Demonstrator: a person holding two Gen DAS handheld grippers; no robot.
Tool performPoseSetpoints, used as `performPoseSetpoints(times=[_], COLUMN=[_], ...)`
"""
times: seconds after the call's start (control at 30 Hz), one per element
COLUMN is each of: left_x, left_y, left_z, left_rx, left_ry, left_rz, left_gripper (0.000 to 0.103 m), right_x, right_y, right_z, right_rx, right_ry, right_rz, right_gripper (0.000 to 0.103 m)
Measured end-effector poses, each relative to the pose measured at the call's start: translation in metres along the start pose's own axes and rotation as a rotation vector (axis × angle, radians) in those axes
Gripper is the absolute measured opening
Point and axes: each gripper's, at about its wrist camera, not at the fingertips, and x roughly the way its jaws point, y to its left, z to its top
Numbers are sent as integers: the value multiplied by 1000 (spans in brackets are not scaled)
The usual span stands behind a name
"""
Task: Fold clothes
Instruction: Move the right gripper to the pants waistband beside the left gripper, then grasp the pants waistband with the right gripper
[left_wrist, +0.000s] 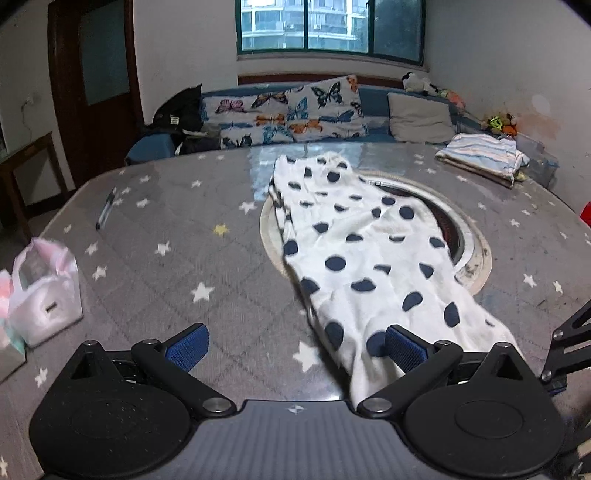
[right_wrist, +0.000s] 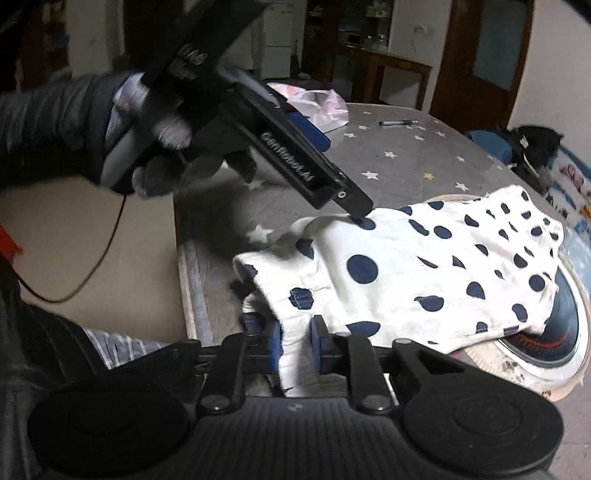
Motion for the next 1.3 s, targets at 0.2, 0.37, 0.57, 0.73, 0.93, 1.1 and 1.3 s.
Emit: performPoseSetpoints(times=[0.2,0.37,0.57,0.73,0.93,1.1,1.3], left_x=[0,-27,-55,-48,-27,-18,-19], left_y=[-17,-16,-27,-54,-76,-83,-69], left_z=[1,-5,-26,-43,-51,-52,-44], left_rx=[72,77,199,335,432,452,401], left_ry=[-12,-68,-98,-100,-126,-153,-166], left_rz=[-79,-165,-244,-248,-218,-236,-236], left_gripper=[103,103,103,103,97,62,34], right_x=[-5,-10,-13,-12,-12,-21,-39], right_y=[-23,-47,-63,-65,-69,-69,-68], right_z=[9,12,14,13,12,9,3], right_rx=[101,174,223,236,253,249,233], right_ry=[-5,-28,-44,-50,-58,-77,-107], right_rz=[52,56,61,66,73,58,29], right_gripper=[10,9,9,9,9,9,23])
